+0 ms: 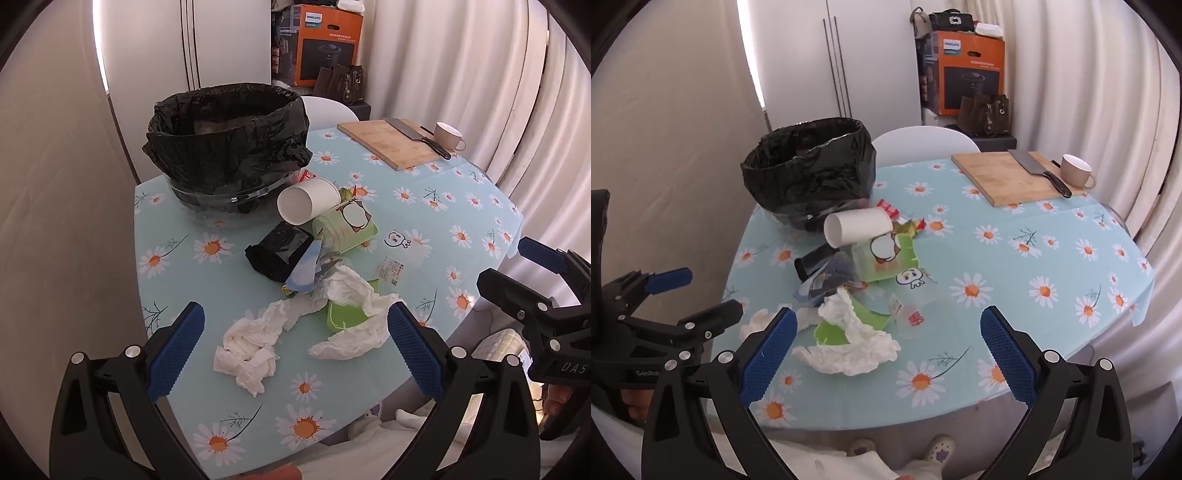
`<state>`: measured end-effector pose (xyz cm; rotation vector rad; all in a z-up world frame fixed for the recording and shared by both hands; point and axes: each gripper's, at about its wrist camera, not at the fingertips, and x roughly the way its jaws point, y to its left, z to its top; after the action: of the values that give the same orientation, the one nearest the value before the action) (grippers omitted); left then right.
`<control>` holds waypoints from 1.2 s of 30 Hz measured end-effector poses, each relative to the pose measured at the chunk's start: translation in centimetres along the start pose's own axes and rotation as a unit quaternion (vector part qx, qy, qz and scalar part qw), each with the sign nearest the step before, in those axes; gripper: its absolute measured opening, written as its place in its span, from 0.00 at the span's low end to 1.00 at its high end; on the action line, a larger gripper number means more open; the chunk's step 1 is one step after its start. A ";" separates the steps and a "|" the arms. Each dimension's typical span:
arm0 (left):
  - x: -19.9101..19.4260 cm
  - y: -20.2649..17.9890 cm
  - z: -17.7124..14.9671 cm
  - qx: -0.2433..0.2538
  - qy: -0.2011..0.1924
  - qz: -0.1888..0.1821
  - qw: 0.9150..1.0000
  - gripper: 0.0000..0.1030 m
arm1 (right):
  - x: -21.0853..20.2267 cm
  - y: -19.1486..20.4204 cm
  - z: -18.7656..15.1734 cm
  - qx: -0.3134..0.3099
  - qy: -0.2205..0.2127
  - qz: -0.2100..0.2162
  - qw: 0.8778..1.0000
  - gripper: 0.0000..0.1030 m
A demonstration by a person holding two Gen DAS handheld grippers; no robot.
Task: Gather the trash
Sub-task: 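Move both tools toward the crumpled white tissues on the table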
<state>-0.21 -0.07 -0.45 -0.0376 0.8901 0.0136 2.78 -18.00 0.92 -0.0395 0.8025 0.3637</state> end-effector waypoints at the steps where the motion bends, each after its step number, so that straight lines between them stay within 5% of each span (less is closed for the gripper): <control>1: -0.1 0.1 0.0 -0.003 -0.001 0.000 1.000 0.94 | 0.1 0.1 0.0 0.000 0.000 0.000 1.000 0.93; 36: 1.0 1.1 0.3 -0.030 0.023 0.003 0.999 0.94 | 1.4 -0.3 -0.2 -0.004 0.016 0.024 1.000 0.92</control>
<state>0.66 1.00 -1.10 -0.0917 0.9361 0.0456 3.62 -17.95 -0.21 -0.0331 0.8358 0.4126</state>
